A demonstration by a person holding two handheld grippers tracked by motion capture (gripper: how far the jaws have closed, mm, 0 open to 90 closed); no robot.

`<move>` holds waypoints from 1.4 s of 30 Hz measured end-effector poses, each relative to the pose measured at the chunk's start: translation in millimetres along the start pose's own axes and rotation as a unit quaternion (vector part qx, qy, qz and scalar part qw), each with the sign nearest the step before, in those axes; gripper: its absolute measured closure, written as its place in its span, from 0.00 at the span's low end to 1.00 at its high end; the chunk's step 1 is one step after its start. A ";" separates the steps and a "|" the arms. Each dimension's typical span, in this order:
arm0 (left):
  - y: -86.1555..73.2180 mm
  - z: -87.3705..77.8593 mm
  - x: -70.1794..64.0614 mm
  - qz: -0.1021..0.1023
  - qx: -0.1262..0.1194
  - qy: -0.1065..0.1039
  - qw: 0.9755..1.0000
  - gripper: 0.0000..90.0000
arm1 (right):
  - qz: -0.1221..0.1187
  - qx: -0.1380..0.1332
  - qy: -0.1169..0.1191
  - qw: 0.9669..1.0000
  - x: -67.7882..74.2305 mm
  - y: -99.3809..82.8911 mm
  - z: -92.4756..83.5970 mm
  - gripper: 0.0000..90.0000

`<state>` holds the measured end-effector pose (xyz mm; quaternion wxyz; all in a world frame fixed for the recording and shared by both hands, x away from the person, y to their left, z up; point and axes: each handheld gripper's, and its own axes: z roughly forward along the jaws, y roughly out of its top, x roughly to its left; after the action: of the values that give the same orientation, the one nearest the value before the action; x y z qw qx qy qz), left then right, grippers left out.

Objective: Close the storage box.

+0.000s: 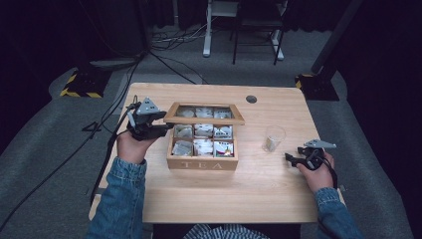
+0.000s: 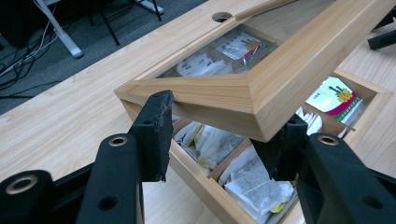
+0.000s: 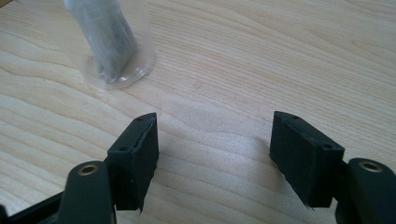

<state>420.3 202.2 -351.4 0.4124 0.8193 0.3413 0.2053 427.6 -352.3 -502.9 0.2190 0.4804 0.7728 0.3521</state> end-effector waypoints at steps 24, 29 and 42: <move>-18.1 -4.1 -15.5 -0.002 0.065 -0.022 0.998 0.55 | 0.000 -0.001 0.000 1.000 -0.2 0.2 0.3 0.38; -22.9 -3.9 -18.7 -0.006 0.075 -0.028 0.997 0.55 | -0.001 -0.002 0.002 1.000 0.0 0.2 0.2 0.39; -36.9 4.7 -25.2 -0.005 0.120 -0.040 0.992 0.55 | 0.001 -0.002 0.002 1.000 0.6 0.9 1.0 0.39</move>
<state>391.6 197.1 -385.6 0.3252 0.8689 0.3508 0.1275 428.5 -351.2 -502.9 0.2185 0.4799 0.7723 0.3543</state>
